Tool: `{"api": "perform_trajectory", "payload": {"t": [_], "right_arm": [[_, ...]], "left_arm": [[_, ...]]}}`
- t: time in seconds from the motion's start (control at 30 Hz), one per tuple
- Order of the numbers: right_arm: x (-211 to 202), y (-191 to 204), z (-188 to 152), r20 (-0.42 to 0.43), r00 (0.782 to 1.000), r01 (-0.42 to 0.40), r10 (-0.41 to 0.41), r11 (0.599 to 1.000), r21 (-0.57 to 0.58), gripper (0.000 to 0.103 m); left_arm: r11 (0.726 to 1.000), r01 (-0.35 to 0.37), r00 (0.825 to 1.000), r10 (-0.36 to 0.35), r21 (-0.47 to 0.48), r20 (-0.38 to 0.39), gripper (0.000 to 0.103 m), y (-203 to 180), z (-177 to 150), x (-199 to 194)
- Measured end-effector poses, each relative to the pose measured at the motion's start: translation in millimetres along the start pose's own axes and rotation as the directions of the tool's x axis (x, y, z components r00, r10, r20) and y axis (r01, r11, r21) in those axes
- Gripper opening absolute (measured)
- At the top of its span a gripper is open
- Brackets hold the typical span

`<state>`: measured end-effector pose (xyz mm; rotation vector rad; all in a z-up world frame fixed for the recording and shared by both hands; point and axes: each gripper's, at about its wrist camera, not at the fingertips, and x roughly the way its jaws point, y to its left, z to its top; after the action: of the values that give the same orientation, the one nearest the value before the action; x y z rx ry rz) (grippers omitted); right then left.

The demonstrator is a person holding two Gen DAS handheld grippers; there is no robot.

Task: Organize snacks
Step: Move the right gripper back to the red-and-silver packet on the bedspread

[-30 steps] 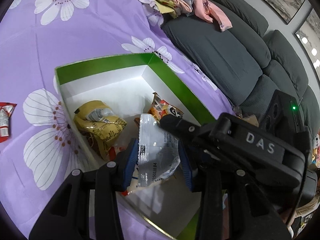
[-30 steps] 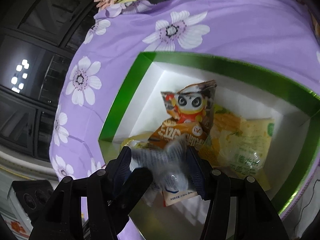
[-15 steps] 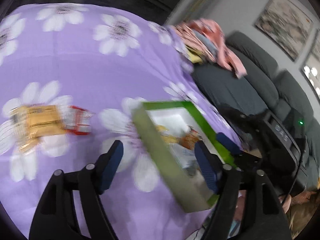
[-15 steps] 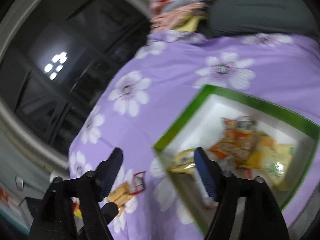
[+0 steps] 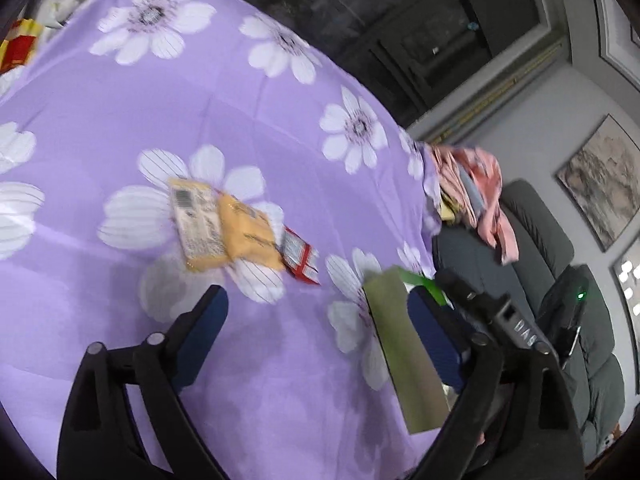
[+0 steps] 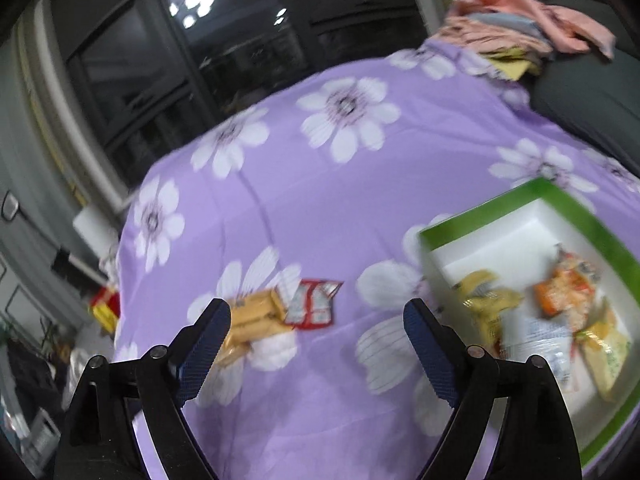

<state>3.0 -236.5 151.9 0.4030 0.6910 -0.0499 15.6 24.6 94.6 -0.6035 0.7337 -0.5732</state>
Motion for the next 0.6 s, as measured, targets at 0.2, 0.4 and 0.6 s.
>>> {"api": "perform_trajectory", "payload": {"t": [0.2,0.4,0.6], "right_arm": [[26,12,-13,-0.047,0.999,0.004,-0.004,1.0,-0.002,0.088],[47,14,-23,-0.072,0.997,0.034,-0.03,0.998,0.051,0.088],[65,21,-35,-0.081,0.995,0.061,-0.058,0.998,0.033,0.088]], "left_arm": [[0.993,-0.114,0.993,0.114,-0.031,0.021,0.096,28,4,-1],[0.99,-0.08,0.997,0.079,-0.118,-0.01,0.097,47,5,-3],[0.986,-0.144,0.99,0.143,-0.084,-0.009,0.097,45,4,-3]]}}
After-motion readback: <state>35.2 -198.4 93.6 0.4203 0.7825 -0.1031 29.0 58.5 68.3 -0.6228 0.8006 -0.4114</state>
